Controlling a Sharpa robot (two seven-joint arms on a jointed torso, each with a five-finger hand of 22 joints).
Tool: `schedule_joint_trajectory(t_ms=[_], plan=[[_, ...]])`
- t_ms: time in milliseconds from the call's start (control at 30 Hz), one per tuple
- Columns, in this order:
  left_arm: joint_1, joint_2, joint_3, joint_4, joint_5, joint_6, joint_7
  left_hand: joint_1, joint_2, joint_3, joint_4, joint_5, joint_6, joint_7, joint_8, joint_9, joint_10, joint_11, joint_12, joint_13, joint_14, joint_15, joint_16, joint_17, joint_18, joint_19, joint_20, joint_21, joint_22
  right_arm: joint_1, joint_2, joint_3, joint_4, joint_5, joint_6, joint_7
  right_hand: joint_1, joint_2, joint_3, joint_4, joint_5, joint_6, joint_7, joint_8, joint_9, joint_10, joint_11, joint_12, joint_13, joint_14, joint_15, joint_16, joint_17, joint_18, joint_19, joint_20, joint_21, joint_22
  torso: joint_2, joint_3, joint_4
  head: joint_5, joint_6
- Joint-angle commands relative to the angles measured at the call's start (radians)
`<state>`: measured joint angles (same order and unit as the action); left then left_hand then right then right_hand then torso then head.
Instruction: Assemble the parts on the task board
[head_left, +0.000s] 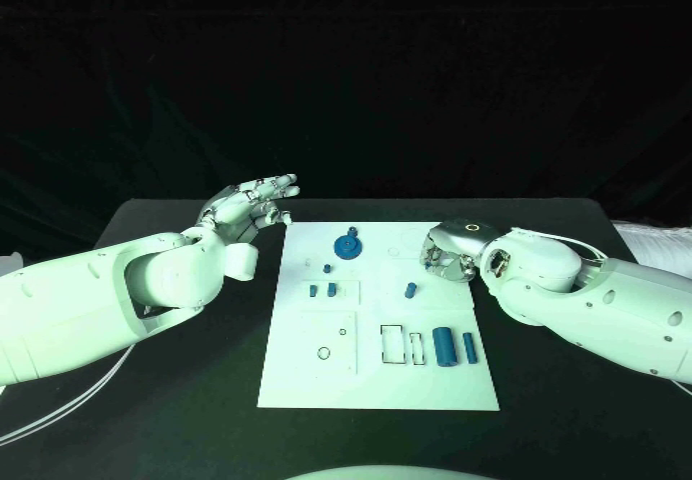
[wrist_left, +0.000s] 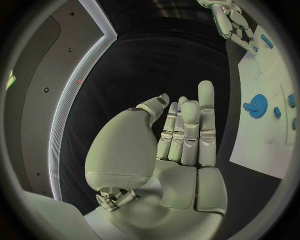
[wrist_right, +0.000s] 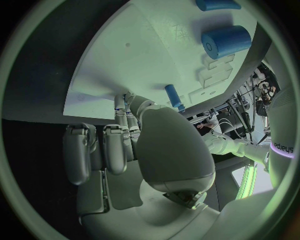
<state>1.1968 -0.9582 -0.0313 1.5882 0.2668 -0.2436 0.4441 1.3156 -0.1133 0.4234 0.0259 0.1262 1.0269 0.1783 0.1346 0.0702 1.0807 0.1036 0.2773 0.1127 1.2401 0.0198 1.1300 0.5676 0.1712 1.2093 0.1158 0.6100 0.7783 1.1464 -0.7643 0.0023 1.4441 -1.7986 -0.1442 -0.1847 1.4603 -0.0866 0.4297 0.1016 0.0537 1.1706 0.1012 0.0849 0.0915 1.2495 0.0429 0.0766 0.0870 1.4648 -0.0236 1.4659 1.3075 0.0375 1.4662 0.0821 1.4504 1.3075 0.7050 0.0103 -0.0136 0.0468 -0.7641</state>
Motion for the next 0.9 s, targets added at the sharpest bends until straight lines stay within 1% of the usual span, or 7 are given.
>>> schedule_joint_trajectory(t_ms=[33,167,267,567,733,900], plan=[[0.001,0.000,0.001,0.004,0.005,0.014,0.000,0.000,0.007,-0.001,-0.005,-0.004,-0.010,0.001,0.006,-0.001,-0.006,0.001,0.007,0.001,-0.007,0.000,0.006,-0.001,0.011,0.006,0.003,-0.005,-0.002,-0.010,0.003,-0.007,-0.001,-0.015,0.055,0.005,0.007,0.026,0.010,-0.008,-0.004,0.013,0.000,0.005,0.006,0.017,-0.003,0.006,0.001,0.076,-0.009,-0.003,0.098,0.009,0.013,-0.009,-0.005,0.067,0.000,-0.0002,-0.0001,-0.001,-0.002],[0.001,-0.001,0.001,0.005,0.004,0.015,-0.001,0.002,0.008,-0.002,-0.008,-0.004,-0.011,0.001,0.006,-0.001,-0.008,0.001,0.010,0.002,-0.008,0.000,0.007,-0.002,0.011,0.006,0.003,-0.005,-0.002,-0.010,0.005,-0.007,-0.002,-0.022,0.048,-0.004,0.005,0.029,0.015,-0.013,-0.004,0.016,-0.001,0.006,0.009,0.022,-0.003,0.004,0.000,0.077,-0.010,-0.002,0.100,0.009,0.013,-0.010,-0.005,0.067,-0.001,-0.0001,-0.0008,0.001,-0.002],[0.001,-0.002,0.001,0.005,0.004,0.015,-0.002,0.002,0.008,-0.002,-0.008,-0.004,-0.011,0.001,0.006,-0.001,-0.008,0.001,0.010,0.002,-0.008,0.000,0.007,-0.002,0.011,0.006,0.003,-0.005,-0.002,-0.010,0.005,-0.007,-0.001,-0.027,0.031,-0.008,0.004,0.028,0.015,-0.014,-0.004,0.016,-0.001,0.005,0.009,0.021,-0.003,0.002,-0.001,0.077,-0.010,-0.002,0.100,0.009,0.014,-0.010,-0.004,0.068,-0.001,-0.0002,-0.0009,0.001,-0.002],[0.000,-0.003,0.001,0.005,0.004,0.016,-0.007,0.005,0.008,-0.004,-0.013,-0.003,-0.016,0.003,0.007,-0.002,-0.017,0.003,0.016,0.003,-0.010,0.001,0.008,-0.005,0.011,0.007,0.003,-0.007,-0.004,-0.011,-0.001,-0.006,0.015,-0.026,-0.040,-0.013,-0.003,0.023,0.018,-0.021,-0.004,0.012,0.002,0.000,0.010,0.015,-0.001,-0.008,-0.007,0.077,-0.010,-0.002,0.099,0.008,0.014,-0.011,-0.004,0.069,-0.002,0.0003,0.0009,0.002,-0.001],[0.000,-0.004,0.001,0.005,0.004,0.015,-0.008,0.005,0.008,-0.004,-0.014,-0.003,-0.018,0.004,0.007,-0.002,-0.019,0.003,0.017,0.003,-0.011,0.001,0.008,-0.007,0.011,0.007,0.004,-0.008,-0.004,-0.011,-0.008,-0.003,0.027,-0.018,-0.066,-0.015,-0.006,0.022,0.019,-0.022,-0.004,0.010,0.003,-0.001,0.010,0.013,0.000,-0.010,-0.009,0.077,-0.009,-0.002,0.099,0.008,0.015,-0.011,-0.004,0.068,-0.002,-0.0002,0.0000,0.002,0.001],[0.000,-0.005,0.001,0.006,0.004,0.015,-0.011,0.005,0.009,-0.005,-0.015,-0.003,-0.020,0.004,0.007,-0.002,-0.021,0.004,0.019,0.003,-0.012,0.002,0.008,-0.008,0.010,0.007,0.004,-0.008,-0.005,-0.010,-0.017,0.001,0.037,-0.013,-0.075,-0.017,-0.009,0.022,0.019,-0.022,-0.005,0.010,0.004,-0.002,0.011,0.014,0.001,-0.011,-0.009,0.076,-0.008,-0.002,0.098,0.008,0.015,-0.010,-0.004,0.069,-0.001,0.0003,-0.0020,0.002,0.004]])
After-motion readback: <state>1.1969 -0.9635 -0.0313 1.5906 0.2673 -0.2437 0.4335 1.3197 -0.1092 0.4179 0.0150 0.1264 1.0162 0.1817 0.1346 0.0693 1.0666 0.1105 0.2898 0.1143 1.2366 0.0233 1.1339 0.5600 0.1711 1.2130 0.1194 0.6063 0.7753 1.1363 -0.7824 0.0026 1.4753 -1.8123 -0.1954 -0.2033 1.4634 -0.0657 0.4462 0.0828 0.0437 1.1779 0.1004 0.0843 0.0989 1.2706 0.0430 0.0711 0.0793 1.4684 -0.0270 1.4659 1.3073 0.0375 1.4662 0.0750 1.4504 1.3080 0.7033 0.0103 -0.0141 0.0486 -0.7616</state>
